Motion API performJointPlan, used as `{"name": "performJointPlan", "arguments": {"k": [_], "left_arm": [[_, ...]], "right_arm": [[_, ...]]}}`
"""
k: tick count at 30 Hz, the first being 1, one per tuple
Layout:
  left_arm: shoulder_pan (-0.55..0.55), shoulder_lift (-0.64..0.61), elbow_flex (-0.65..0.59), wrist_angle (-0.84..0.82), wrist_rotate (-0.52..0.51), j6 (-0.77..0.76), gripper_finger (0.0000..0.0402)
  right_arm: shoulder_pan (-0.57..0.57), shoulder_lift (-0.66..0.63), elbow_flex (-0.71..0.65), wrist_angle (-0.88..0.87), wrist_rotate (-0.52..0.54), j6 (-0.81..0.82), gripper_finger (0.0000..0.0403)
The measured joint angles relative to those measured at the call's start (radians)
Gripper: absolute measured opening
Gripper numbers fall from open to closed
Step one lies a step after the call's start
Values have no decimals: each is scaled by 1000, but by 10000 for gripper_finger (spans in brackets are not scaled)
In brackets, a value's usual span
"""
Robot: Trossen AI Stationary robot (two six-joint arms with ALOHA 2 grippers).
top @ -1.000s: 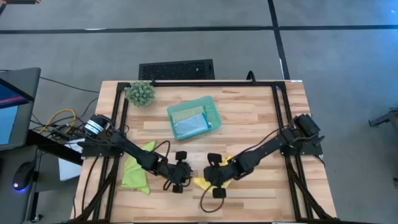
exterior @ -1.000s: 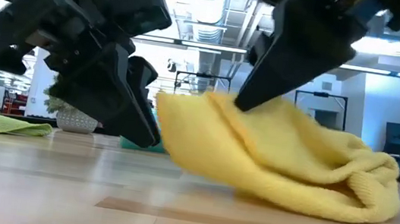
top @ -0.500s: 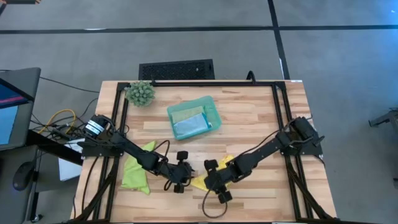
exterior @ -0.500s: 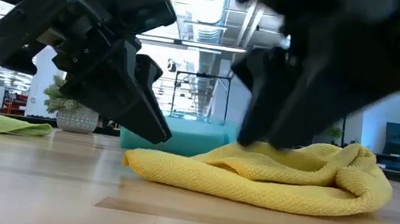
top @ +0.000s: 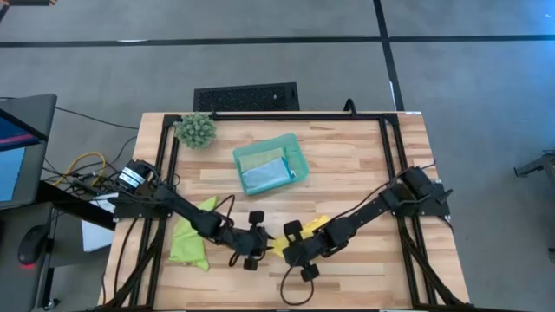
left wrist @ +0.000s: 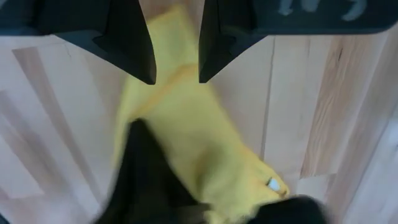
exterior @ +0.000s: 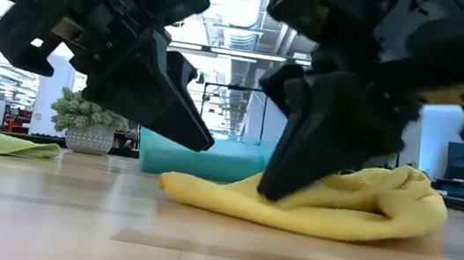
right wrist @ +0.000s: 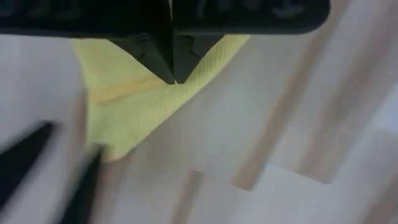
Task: Fold microfiber towels
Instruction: Fold the yellow towel
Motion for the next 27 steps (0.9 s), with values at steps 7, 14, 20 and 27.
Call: {"name": "performJointPlan", "arguments": {"k": [7, 14, 20, 27], "left_arm": [[-36, 0, 0, 88, -58, 103, 114], [-58, 0, 0, 126, -133, 211, 114], [-58, 0, 0, 122, -86, 270, 144], [-52, 0, 0, 123, -90, 227, 196]], "right_arm": [[35, -52, 2, 38, 142, -23, 19], [75, -66, 1, 52, 238, -48, 9], [76, -66, 1, 87, 275, -49, 14], [69, -66, 1, 132, 388, -49, 7]]}}
